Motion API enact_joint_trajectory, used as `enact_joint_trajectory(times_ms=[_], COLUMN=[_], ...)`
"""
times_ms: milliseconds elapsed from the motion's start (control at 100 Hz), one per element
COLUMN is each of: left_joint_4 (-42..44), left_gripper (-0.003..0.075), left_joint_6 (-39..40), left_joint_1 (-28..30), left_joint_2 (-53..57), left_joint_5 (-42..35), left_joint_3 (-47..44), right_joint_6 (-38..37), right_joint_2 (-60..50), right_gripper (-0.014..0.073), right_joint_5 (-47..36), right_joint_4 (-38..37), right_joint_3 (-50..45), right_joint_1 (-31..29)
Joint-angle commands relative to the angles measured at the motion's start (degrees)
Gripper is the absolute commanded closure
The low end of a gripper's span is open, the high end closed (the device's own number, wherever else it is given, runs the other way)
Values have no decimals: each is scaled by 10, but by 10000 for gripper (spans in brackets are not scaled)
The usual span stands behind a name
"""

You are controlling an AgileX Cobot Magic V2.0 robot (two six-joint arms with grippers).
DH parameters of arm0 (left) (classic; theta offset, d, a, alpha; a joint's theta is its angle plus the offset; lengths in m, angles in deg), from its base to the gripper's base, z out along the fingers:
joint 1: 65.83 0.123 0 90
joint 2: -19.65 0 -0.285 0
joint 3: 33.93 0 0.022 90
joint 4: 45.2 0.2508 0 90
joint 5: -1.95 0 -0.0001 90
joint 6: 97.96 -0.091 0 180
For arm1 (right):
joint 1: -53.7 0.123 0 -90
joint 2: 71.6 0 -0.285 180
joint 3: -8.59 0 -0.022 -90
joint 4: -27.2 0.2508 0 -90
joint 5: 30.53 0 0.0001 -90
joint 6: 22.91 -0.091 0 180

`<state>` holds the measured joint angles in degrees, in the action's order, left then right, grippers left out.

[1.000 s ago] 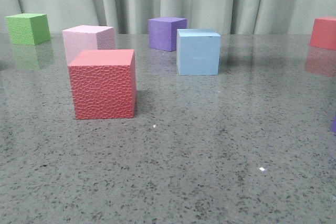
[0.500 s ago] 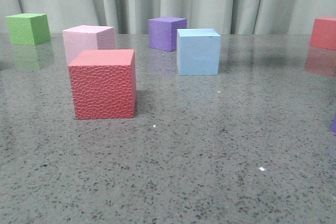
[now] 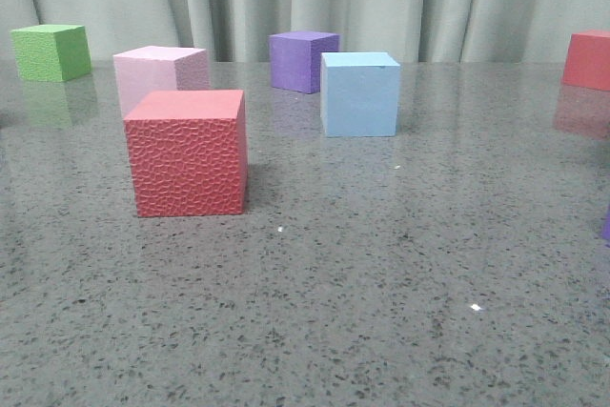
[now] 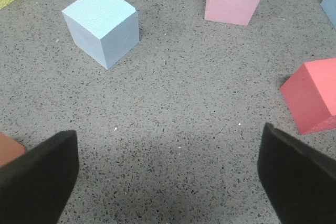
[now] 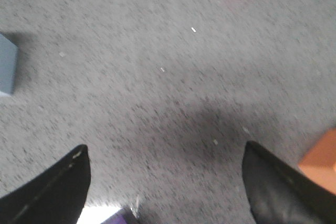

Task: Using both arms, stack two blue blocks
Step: 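Raise the right gripper and move the left gripper over the other light-blue cube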

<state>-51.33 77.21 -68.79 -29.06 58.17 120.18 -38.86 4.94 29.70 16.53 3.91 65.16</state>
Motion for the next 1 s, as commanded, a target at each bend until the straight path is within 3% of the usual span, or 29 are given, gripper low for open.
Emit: enact_joint_trajectory(times_ms=[0,360,780,990], left_joint_4=[-10,-10,1,16], left_gripper=[62,62,62,62], left_joint_6=[0,0,0,6], left_joint_1=[1,1,1,1], left_joint_2=[-3,-3,-3,-56], left_joint_5=[-31,-31,-76,-90], left_joint_3=[20,20,23,78], right_joint_6=[7,7,7,7], right_joint_2=[-61,-225,-248,-248], right_gripper=[3,3,3,3], right_joint_5=[-48,-73,-73,-73], right_joint_4=[-10,-17,-16,-12], right_joint_3=[-34,-196,-208,-208], right_joint_1=[-19,-42,-42,-42])
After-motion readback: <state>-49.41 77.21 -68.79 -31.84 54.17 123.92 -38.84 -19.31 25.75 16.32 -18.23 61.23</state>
